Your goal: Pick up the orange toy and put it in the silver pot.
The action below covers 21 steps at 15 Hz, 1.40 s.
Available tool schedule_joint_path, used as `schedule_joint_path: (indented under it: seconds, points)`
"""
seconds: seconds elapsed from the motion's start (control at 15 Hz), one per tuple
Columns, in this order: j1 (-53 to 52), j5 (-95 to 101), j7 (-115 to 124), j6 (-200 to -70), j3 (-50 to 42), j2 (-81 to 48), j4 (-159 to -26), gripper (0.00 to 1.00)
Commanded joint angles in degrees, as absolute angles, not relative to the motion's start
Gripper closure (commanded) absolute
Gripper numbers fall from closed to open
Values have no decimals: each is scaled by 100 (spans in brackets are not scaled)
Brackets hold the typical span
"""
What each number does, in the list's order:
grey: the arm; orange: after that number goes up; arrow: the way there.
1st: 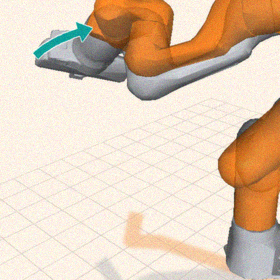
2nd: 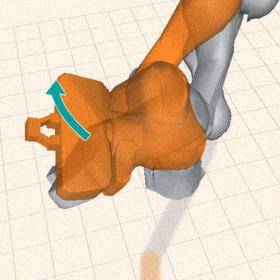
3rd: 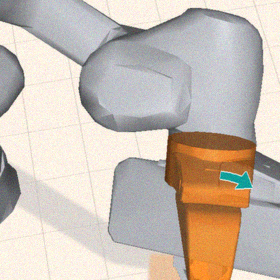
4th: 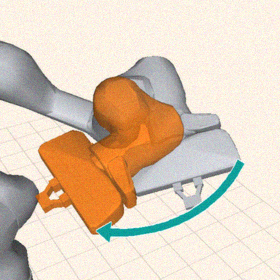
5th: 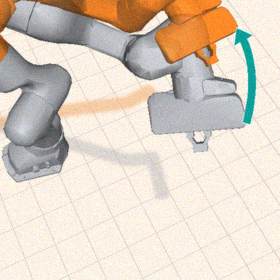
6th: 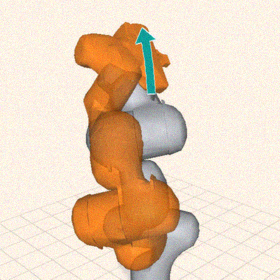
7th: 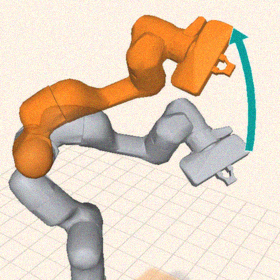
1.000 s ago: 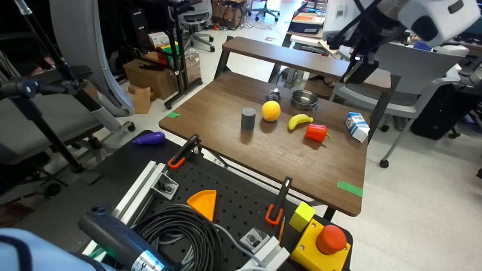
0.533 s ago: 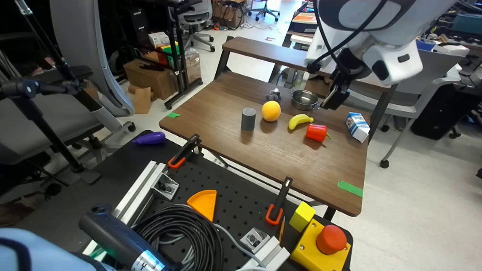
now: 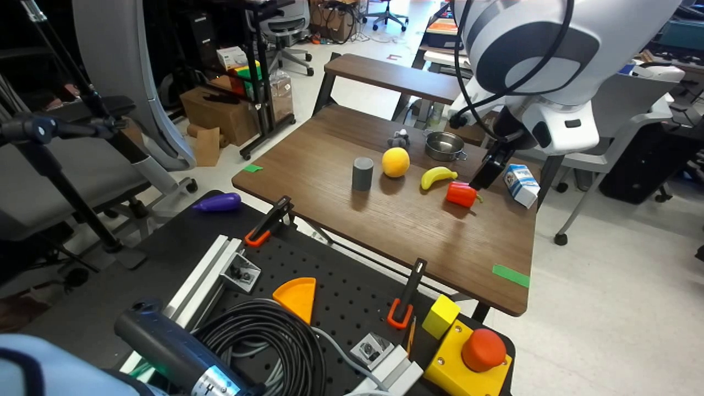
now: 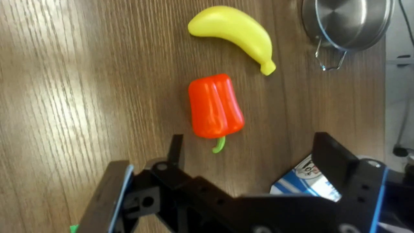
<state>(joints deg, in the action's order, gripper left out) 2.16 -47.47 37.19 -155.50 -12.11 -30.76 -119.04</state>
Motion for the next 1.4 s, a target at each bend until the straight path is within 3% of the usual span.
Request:
schedule_joint_path:
  seconds: [0.0,1.33]
  points:
    - [106,-4074,4693,-15392,-1452,-3301,-11707,0]
    - [271,-2621,5945,-14908,-1014,-3935,-11099,0]
